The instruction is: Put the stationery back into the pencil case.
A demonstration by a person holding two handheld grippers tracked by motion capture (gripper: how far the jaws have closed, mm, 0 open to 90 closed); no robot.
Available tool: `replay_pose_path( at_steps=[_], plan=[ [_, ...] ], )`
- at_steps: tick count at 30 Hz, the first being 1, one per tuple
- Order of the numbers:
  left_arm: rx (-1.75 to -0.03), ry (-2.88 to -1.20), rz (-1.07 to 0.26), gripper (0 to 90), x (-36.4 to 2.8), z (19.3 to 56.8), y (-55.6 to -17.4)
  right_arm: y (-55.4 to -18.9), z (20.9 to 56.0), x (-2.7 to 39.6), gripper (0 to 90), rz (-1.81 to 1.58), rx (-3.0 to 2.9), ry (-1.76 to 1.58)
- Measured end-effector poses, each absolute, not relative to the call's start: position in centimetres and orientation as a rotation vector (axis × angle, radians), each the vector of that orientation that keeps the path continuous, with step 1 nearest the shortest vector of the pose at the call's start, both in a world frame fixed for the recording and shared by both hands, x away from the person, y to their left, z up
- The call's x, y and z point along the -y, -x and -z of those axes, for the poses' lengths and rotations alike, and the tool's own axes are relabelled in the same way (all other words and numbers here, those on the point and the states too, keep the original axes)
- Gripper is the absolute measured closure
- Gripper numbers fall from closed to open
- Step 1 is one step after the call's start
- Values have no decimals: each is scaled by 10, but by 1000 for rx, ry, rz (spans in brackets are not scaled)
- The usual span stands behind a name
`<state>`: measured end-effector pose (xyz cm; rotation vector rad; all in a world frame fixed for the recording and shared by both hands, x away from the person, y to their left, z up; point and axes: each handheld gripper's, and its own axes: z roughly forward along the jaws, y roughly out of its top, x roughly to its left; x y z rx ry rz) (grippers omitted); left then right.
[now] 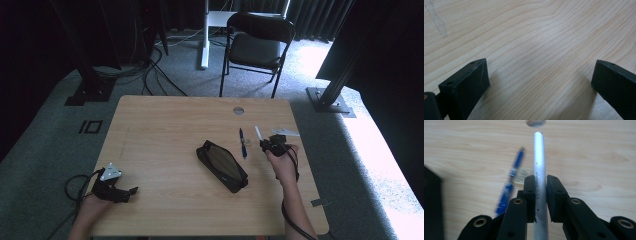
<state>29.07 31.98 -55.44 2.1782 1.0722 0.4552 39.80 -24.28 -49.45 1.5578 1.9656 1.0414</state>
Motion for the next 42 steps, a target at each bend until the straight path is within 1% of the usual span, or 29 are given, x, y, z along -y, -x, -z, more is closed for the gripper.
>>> replay_pose_path(
  at_steps=[15,18,27,42],
  plan=[
    [-1072,-2178,-455,16,-320,554,-291,-366,457,186,783,-1263,-2088,-1335],
    [-1072,-2178,-455,16,-320,554,-291,-357,452,168,783,-1296,-2153,-1246],
    [-1072,-2178,-455,16,-320,554,-291,-351,462,140,783,-1272,-2303,-1170],
    [-1072,-2178,-455,16,-320,554,-291,-356,483,115,783,-1027,-2440,-1136]
  ],
)
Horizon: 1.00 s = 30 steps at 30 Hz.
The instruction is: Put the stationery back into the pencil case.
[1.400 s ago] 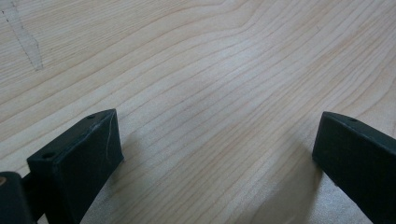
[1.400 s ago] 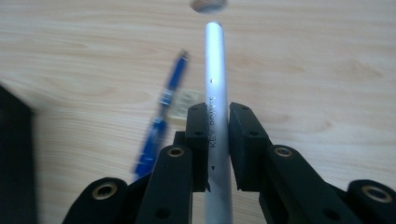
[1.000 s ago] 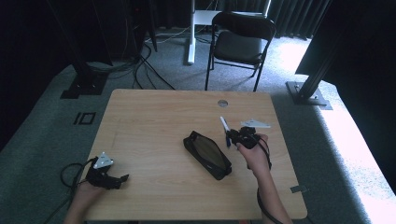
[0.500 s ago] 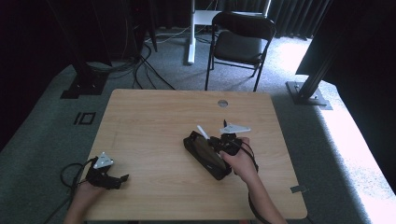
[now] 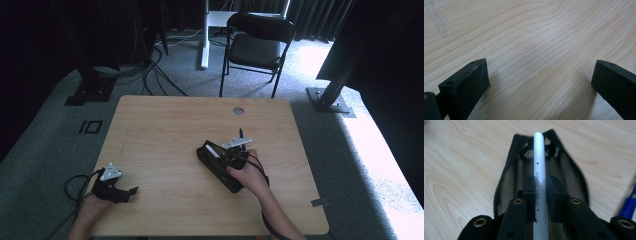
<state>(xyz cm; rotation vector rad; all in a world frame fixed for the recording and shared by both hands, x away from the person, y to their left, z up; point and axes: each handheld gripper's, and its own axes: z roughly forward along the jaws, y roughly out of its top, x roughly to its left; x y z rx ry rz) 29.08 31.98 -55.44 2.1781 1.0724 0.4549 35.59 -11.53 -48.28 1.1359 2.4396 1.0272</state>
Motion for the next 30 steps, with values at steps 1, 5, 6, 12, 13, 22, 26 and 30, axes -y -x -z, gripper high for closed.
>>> replay_pose_path(
  at_steps=[1,5,6,12,13,22,26,30],
  plan=[
    [-1072,-2178,-455,16,-320,554,-291,-356,484,113,782,-1011,-2444,-1134],
    [-1072,-2178,-455,16,-320,554,-291,-359,488,106,782,-953,-2468,-1129],
    [-1072,-2178,-455,16,-320,554,-291,-360,489,104,782,-940,-2469,-1131],
    [-1072,-2179,-455,16,-320,554,-291,-366,496,99,778,-903,-2501,-1135],
    [-1072,-2178,-455,16,-320,554,-291,-366,497,99,761,-902,-2509,-1137],
    [-1072,-2178,-455,16,-320,554,-291,-361,475,115,693,-1094,-2429,-1156],
    [-1072,-2179,-455,16,-320,554,-291,-362,454,137,683,-1164,-2311,-1180],
    [-1072,-2178,-455,16,-320,554,-291,-374,448,169,681,-1151,-2183,-1261]
  ],
)
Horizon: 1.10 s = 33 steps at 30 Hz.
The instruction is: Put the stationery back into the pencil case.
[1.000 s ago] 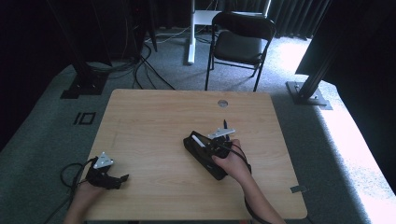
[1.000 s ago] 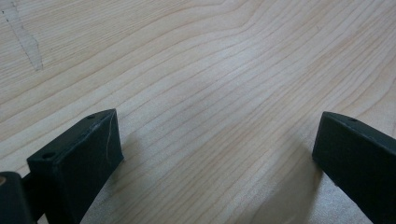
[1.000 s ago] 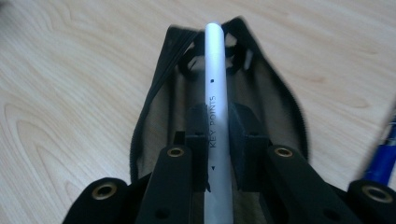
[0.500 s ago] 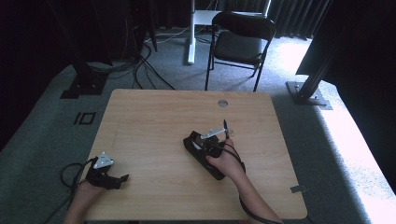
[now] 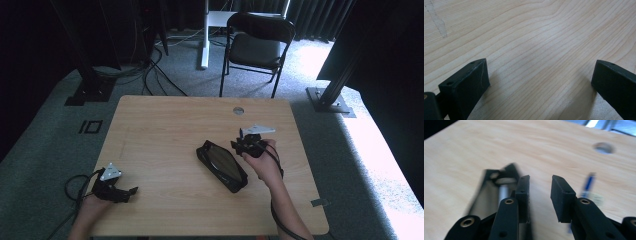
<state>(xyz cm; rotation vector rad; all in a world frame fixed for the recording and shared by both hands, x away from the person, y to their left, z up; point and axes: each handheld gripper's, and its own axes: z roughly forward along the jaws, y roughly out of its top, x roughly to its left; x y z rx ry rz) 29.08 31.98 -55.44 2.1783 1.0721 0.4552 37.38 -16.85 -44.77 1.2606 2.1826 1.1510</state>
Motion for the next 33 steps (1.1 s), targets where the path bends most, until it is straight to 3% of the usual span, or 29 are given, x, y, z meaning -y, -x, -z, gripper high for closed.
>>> replay_pose_path(
  at_steps=[13,22,33],
  plan=[
    [-1072,-2178,-455,16,-320,554,-291,-428,493,208,641,-978,-2056,-1543],
    [-1072,-2178,-455,16,-320,554,-291,-448,517,207,613,-952,-2052,-1624],
    [-1072,-2178,-455,16,-320,554,-291,-460,535,202,650,-858,-2089,-1667]
  ],
)
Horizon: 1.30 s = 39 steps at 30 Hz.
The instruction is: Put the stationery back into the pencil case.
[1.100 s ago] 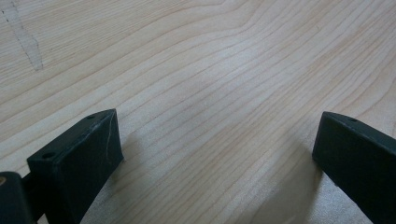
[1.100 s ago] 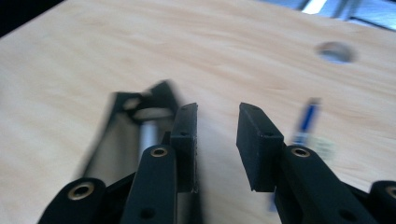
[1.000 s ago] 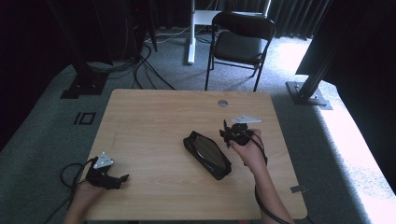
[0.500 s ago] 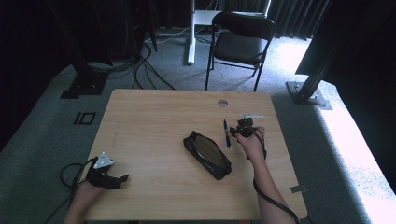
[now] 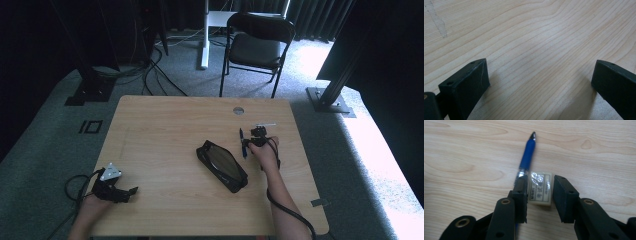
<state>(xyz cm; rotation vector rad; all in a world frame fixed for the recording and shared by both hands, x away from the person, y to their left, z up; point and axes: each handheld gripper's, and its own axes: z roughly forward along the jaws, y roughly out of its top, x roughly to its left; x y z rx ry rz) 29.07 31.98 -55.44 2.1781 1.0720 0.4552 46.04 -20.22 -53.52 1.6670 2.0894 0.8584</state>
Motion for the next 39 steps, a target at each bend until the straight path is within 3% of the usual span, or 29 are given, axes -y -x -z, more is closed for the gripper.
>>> replay_pose_path(
  at_steps=[12,26,31,39],
  plan=[
    [-1072,-2178,-455,16,-320,554,-291,-440,499,208,681,-978,-2077,-1601],
    [-1072,-2178,-455,16,-320,554,-291,-383,441,168,681,-1248,-2169,-1304],
    [-1072,-2179,-455,16,-320,554,-291,-372,440,153,681,-1254,-2228,-1253],
    [-1072,-2178,-455,16,-320,554,-291,-369,466,125,681,-1175,-2362,-1222]
  ],
)
